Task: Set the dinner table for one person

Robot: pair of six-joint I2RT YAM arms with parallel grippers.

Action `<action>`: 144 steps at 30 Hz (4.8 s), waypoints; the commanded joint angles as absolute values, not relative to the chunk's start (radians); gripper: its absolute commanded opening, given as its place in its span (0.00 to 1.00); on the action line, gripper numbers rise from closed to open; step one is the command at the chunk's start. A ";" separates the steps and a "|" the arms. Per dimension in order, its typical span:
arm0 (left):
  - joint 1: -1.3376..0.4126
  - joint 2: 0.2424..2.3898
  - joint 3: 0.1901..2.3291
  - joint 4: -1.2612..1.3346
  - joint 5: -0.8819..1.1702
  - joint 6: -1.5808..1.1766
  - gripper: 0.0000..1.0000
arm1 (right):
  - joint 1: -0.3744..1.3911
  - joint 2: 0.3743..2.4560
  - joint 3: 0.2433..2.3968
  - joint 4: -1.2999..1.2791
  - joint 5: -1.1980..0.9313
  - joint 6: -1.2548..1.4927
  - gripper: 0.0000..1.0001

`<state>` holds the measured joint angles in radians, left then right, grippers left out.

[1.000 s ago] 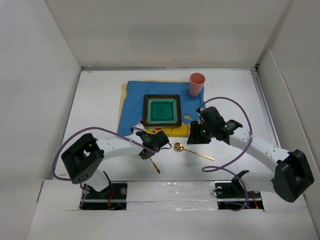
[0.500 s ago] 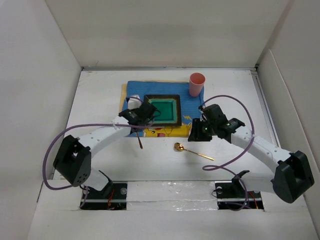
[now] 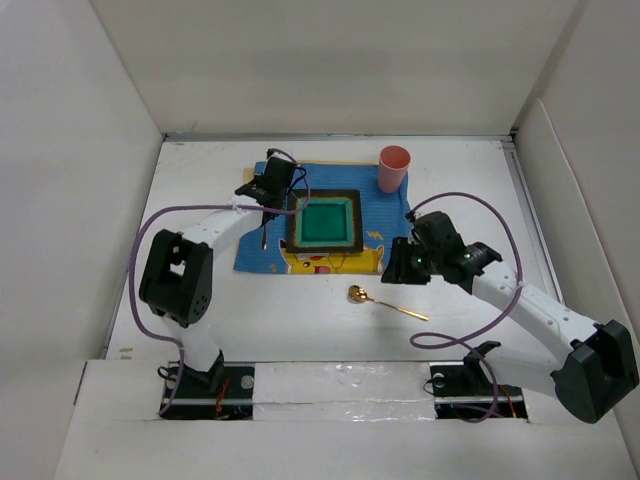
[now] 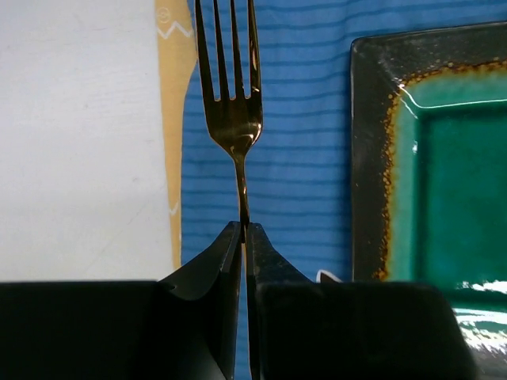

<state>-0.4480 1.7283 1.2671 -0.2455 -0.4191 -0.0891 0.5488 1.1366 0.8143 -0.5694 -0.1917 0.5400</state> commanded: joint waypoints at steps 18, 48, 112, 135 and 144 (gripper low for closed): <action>-0.374 2.003 1.424 -0.160 -0.370 0.008 0.00 | 0.541 1.143 0.799 -0.617 -0.120 0.600 0.46; -0.364 1.636 1.453 -0.218 -0.236 -0.092 0.34 | 0.664 1.543 0.932 -0.607 -0.071 0.452 0.56; -0.394 1.157 1.210 -0.279 -0.025 -0.248 0.34 | 0.597 1.778 1.443 -0.663 0.417 0.502 0.00; -0.405 1.195 1.204 -0.262 -0.025 -0.271 0.34 | 0.462 2.150 1.785 -0.578 0.359 0.379 0.00; -0.405 1.203 1.210 -0.273 -0.034 -0.271 0.34 | 0.462 2.212 1.838 -0.601 0.356 0.373 0.13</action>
<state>-0.4042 1.2030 1.2022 -0.3038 -0.0273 -0.2634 0.4644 2.2196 1.7866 -0.6197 0.3454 0.3828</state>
